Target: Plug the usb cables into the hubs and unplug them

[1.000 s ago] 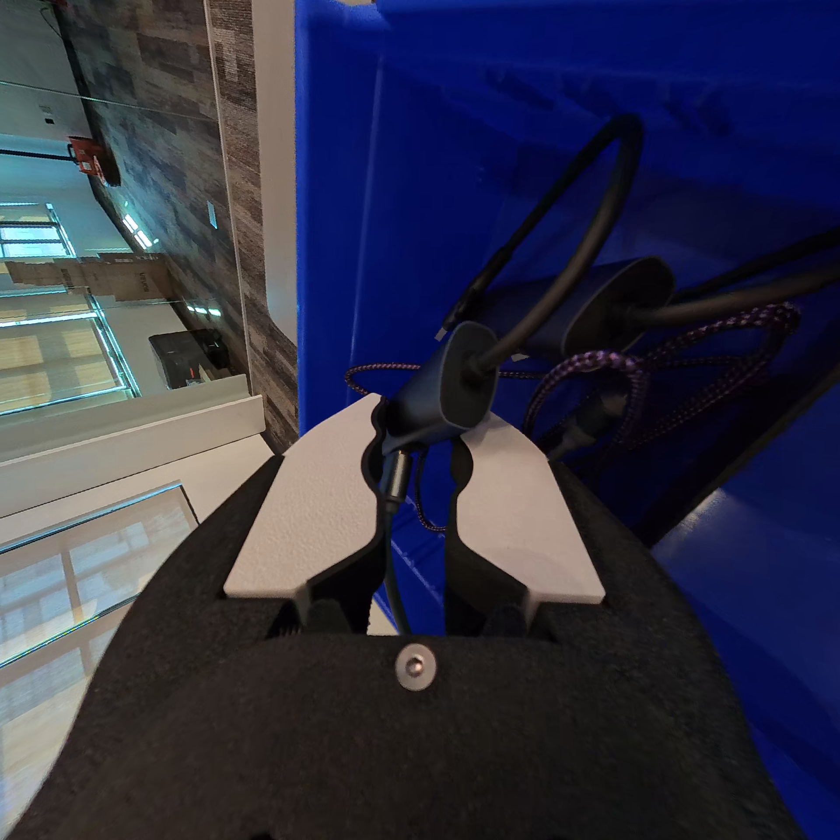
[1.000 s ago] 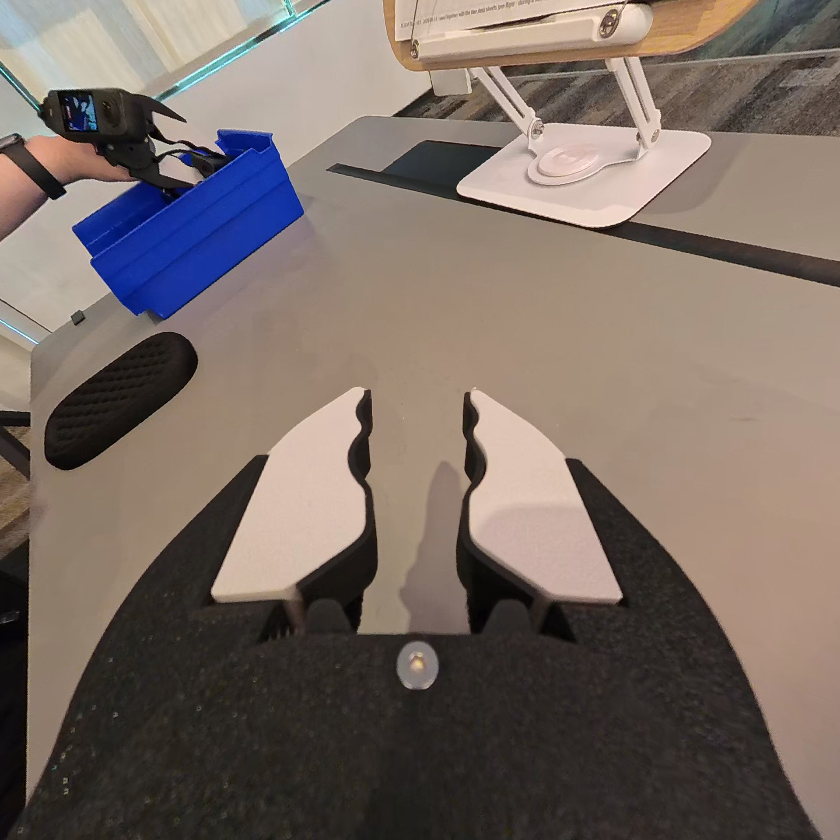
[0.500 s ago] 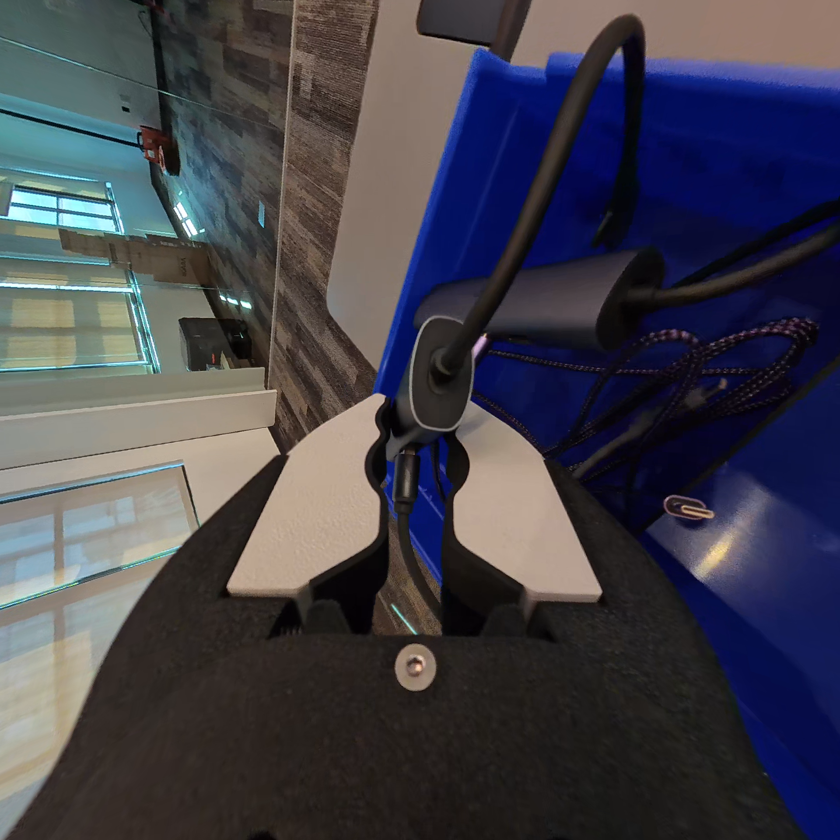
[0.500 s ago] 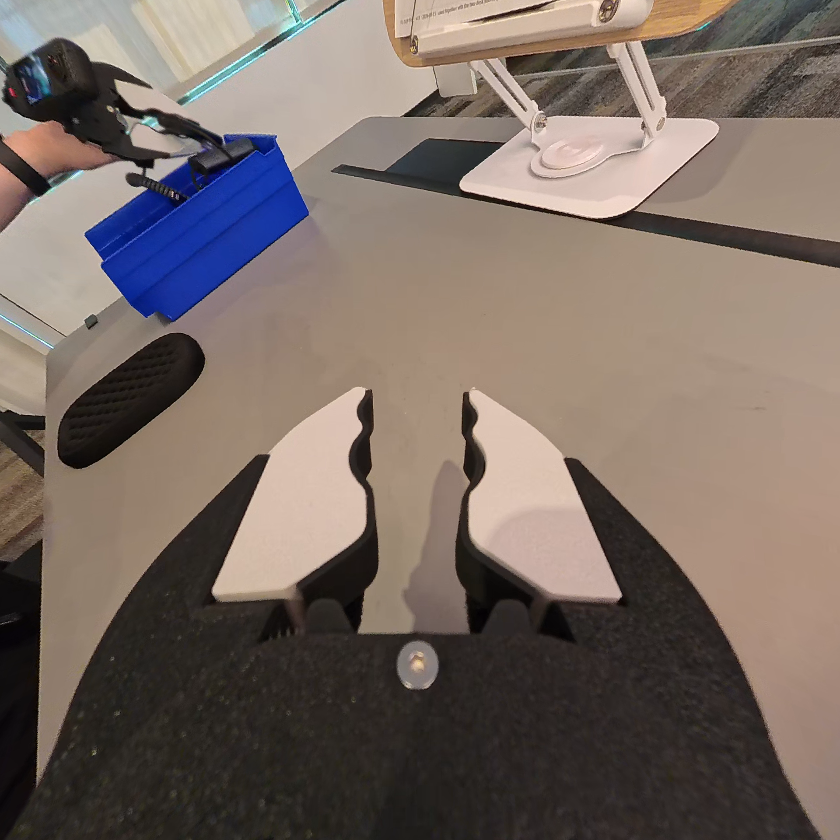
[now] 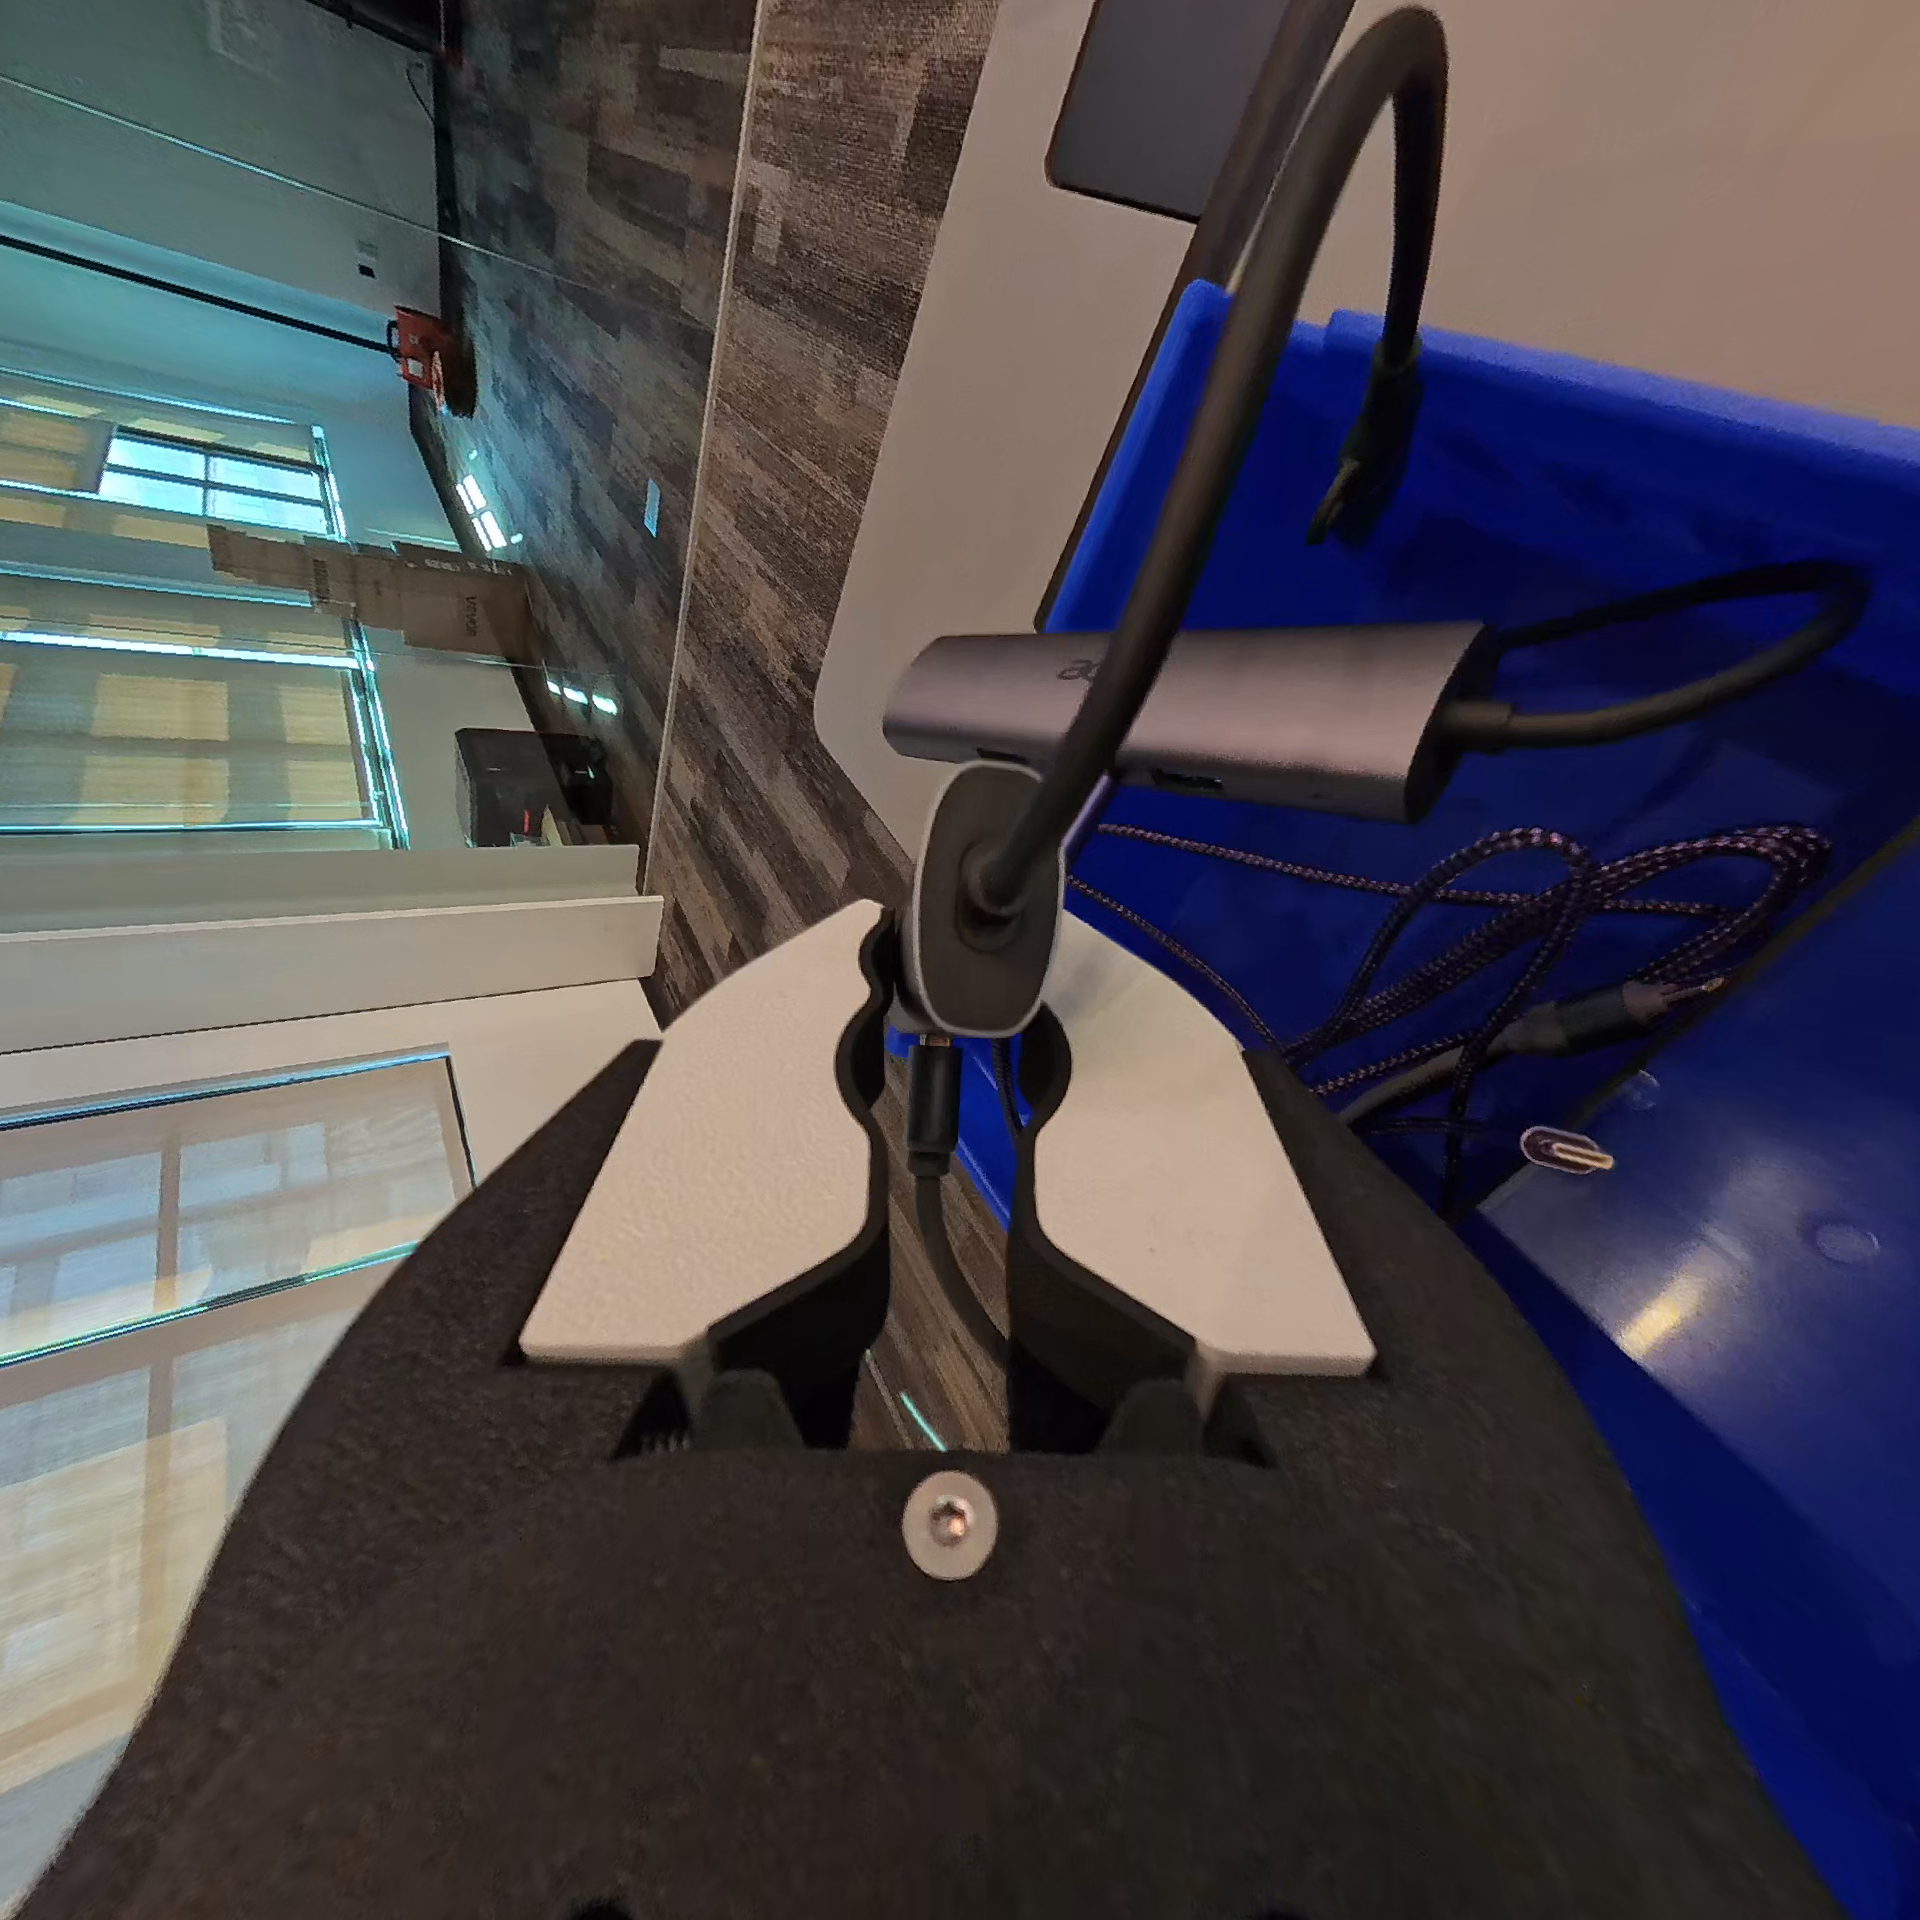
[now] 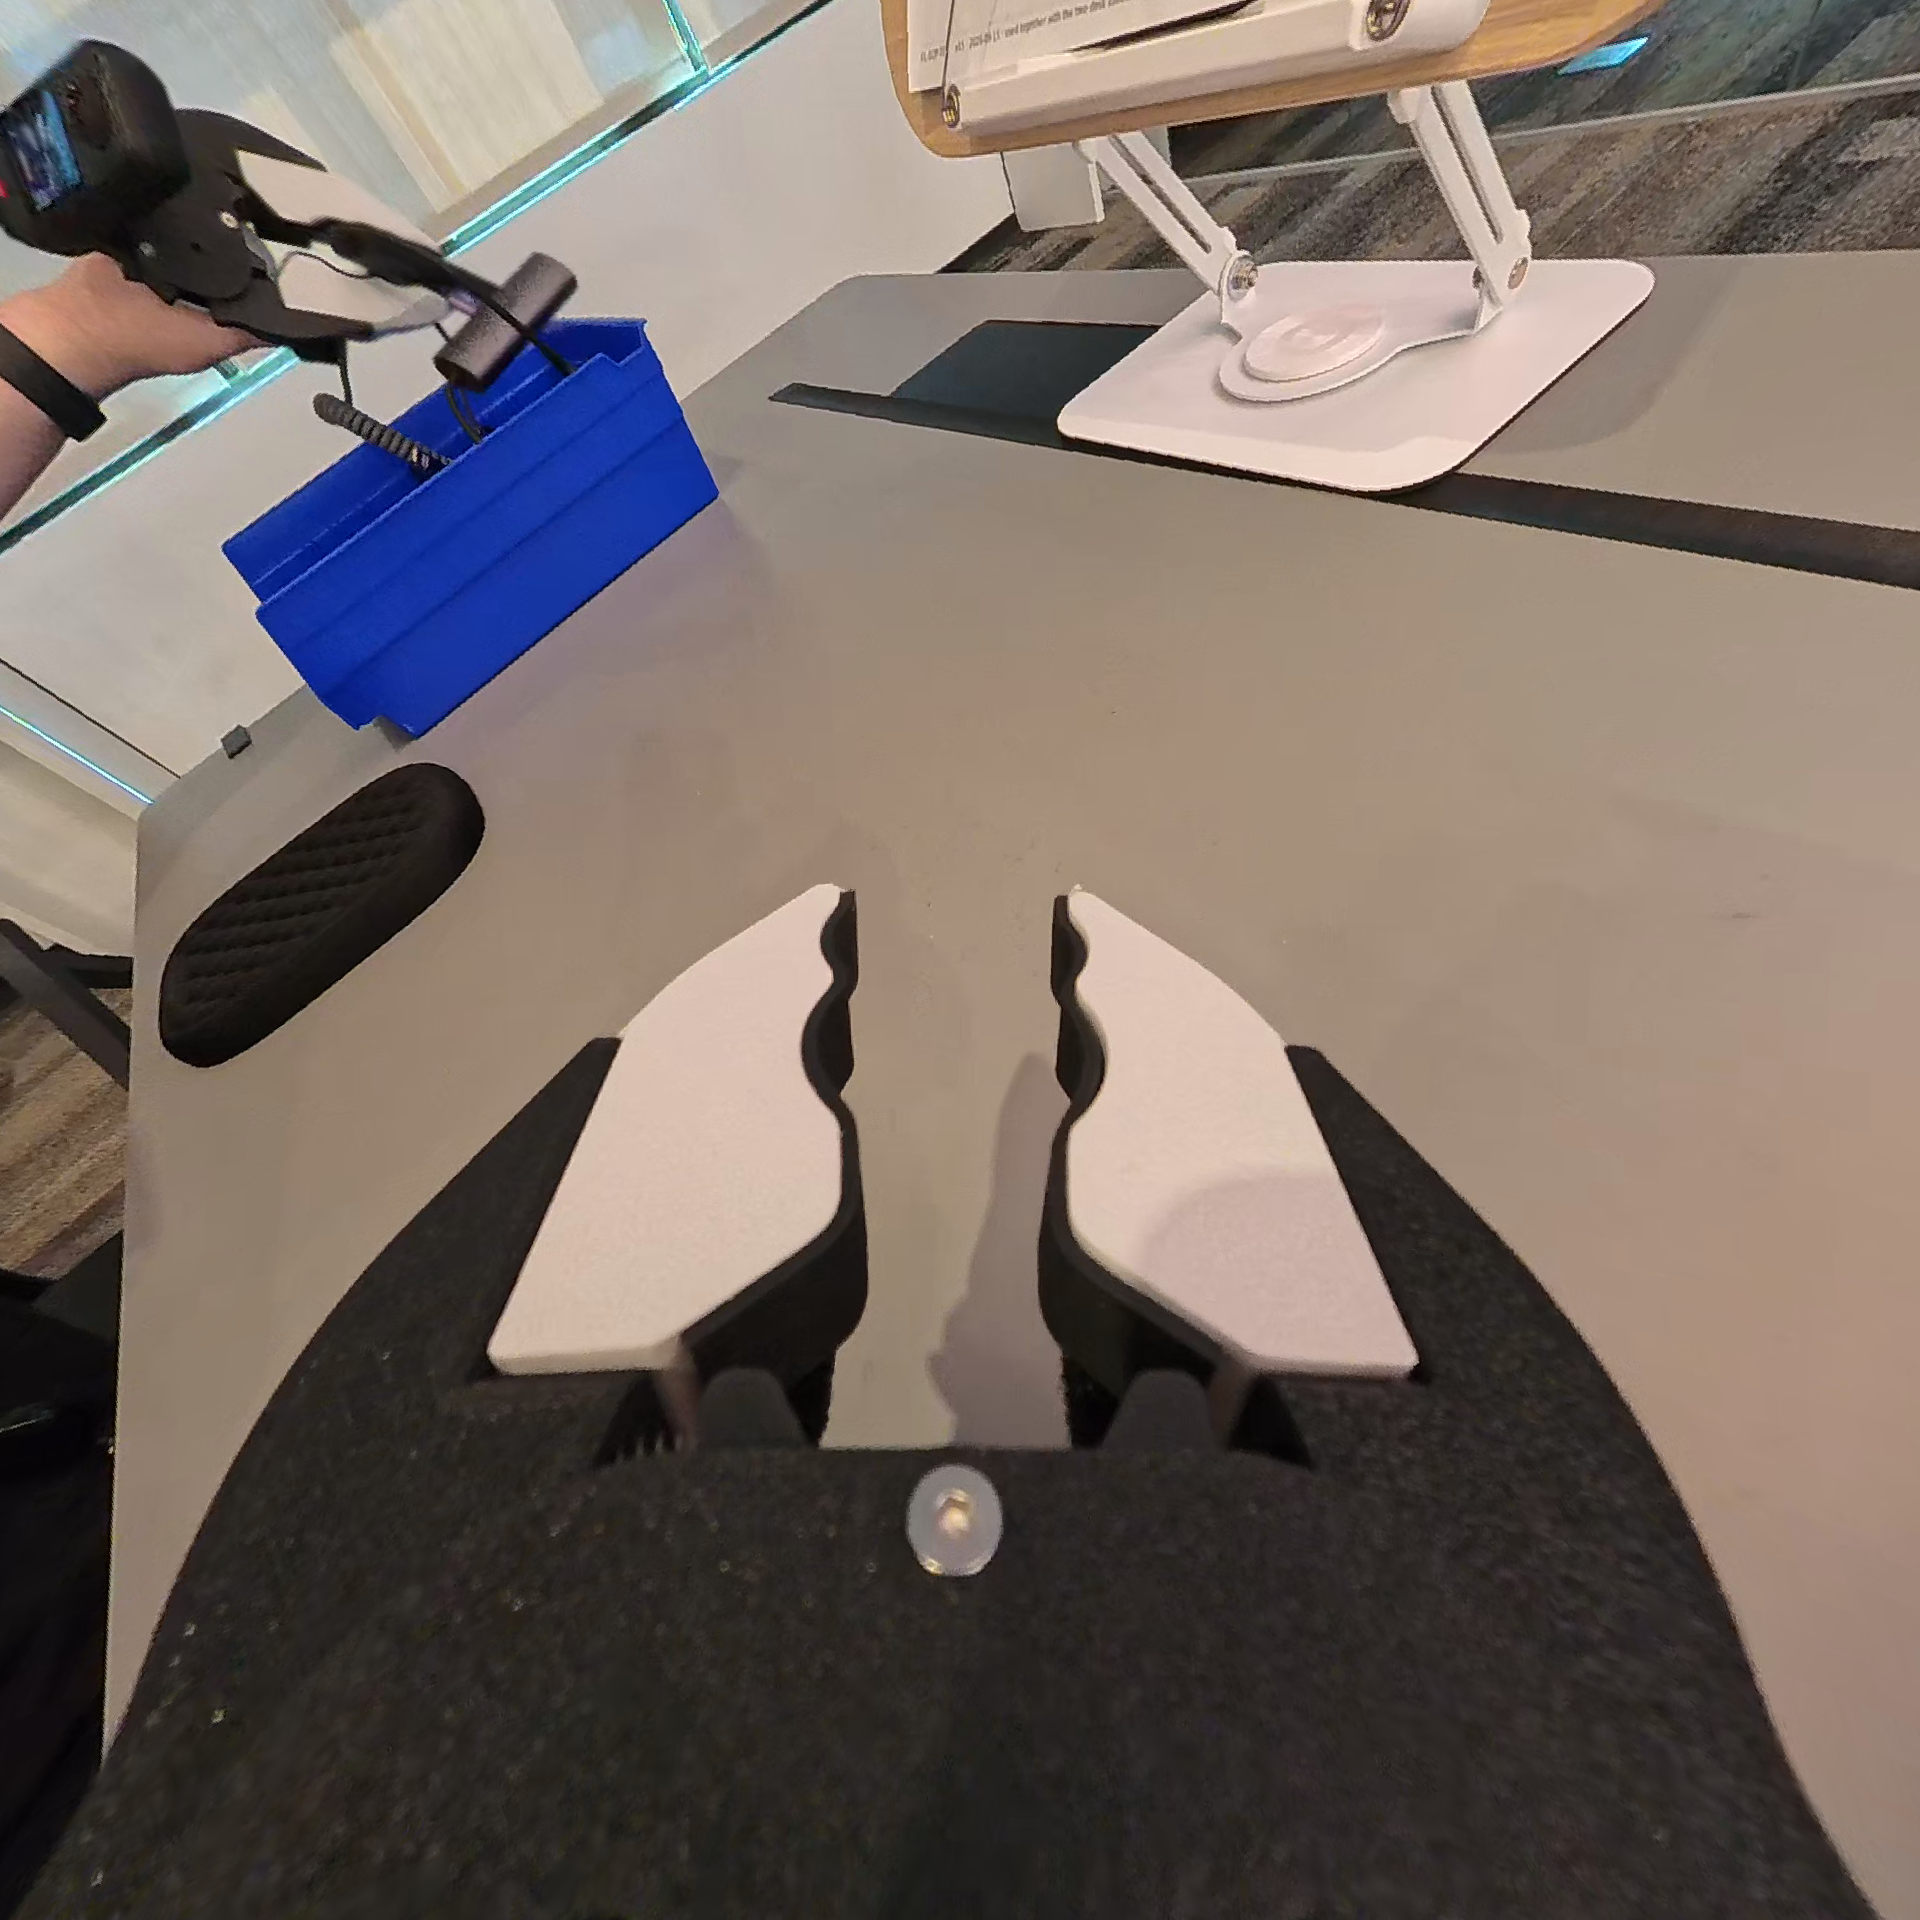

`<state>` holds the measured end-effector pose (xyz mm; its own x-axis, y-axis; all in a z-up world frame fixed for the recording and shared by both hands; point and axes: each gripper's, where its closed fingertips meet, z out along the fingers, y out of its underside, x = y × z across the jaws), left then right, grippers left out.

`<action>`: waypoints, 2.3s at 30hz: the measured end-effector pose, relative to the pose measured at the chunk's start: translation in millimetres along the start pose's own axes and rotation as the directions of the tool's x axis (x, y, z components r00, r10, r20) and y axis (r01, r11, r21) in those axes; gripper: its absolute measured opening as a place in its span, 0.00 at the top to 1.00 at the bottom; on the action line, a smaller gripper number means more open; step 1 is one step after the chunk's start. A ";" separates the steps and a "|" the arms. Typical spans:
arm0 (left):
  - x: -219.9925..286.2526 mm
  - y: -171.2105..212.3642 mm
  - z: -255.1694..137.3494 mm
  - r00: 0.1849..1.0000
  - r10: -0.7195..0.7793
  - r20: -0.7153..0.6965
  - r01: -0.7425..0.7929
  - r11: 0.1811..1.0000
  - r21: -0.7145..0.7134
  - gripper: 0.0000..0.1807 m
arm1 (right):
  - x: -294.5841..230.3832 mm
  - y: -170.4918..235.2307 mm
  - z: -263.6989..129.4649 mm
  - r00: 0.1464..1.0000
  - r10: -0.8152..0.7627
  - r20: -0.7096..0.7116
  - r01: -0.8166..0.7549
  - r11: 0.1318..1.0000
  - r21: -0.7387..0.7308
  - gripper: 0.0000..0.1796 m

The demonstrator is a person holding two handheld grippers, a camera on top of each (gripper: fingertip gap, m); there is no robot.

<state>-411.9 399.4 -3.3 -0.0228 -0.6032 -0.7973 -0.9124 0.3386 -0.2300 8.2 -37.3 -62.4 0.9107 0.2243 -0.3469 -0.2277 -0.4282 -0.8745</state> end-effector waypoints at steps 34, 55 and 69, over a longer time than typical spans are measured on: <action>48.3 19.8 17.8 0.981 -0.076 -0.176 0.058 0.993 -0.100 0.83 | -1.6 14.9 7.4 0.999 0.017 0.030 -0.015 0.997 -0.070 0.81; 53.1 56.6 52.5 0.987 -0.084 -0.134 0.036 0.946 -0.322 0.90 | -4.0 18.9 6.9 0.999 0.021 0.043 -0.017 0.996 -0.086 0.82; -12.2 19.3 2.0 0.997 -0.069 0.033 0.075 0.968 -0.241 0.91 | -9.0 19.9 8.2 0.998 0.014 0.066 -0.008 0.996 -0.093 0.83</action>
<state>-428.4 414.6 0.9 0.0541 -0.6008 -0.7976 -0.9830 0.1085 -0.1484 -7.4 -40.6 -79.4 0.8825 0.2760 -0.3809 -0.2017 -0.5095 -0.8365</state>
